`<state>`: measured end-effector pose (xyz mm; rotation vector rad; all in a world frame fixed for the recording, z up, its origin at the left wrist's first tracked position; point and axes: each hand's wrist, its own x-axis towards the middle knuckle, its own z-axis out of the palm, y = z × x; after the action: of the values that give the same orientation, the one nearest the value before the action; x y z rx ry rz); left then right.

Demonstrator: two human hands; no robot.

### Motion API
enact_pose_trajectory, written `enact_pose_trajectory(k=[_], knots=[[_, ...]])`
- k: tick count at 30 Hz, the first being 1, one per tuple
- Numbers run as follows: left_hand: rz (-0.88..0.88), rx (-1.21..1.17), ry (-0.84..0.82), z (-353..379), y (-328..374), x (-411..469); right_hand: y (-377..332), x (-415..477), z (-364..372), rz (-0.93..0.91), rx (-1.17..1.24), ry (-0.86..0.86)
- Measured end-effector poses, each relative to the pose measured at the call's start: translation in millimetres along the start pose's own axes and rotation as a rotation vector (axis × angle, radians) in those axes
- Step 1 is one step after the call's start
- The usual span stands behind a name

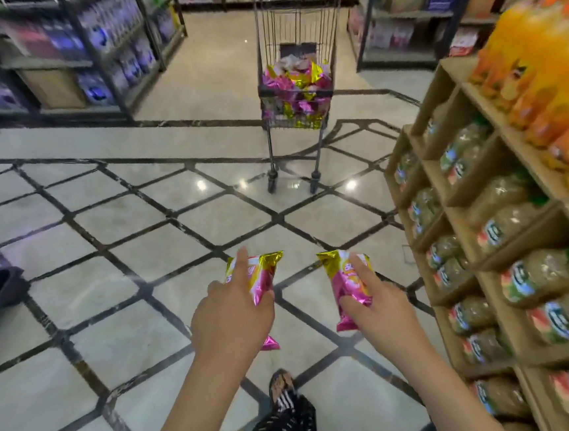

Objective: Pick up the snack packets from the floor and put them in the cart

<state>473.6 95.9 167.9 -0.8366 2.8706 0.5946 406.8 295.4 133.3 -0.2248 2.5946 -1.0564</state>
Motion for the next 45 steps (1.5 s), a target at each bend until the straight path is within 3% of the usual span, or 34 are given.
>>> enact_pose_trajectory(k=[6, 14, 22, 27, 30, 45], knots=[[0.041, 0.011, 0.014, -41.4, 9.6, 126.3, -59.3, 111.5, -13.0, 0.021, 0.027, 0.014], [0.028, 0.001, -0.022, -50.9, 41.6, 279.3, -81.7, 262.6, -23.4, 0.1, 0.083, 0.003], [0.033, 0.074, 0.02, -54.9, 117.4, 467.8, -97.9, 472.2, -68.1, 0.104, 0.059, 0.024], [0.028, 0.076, 0.027, -56.9, 149.0, 555.6, -121.5, 568.9, -99.0, 0.088, -0.052, 0.009], [0.024, 0.083, 0.031, -55.6, 159.7, 599.4, -138.3, 612.3, -110.7, 0.068, 0.002, 0.021], [0.163, 0.007, -0.006, -76.9, 201.9, 903.5, -192.2, 893.8, -102.8, 0.195, 0.036, 0.085]])
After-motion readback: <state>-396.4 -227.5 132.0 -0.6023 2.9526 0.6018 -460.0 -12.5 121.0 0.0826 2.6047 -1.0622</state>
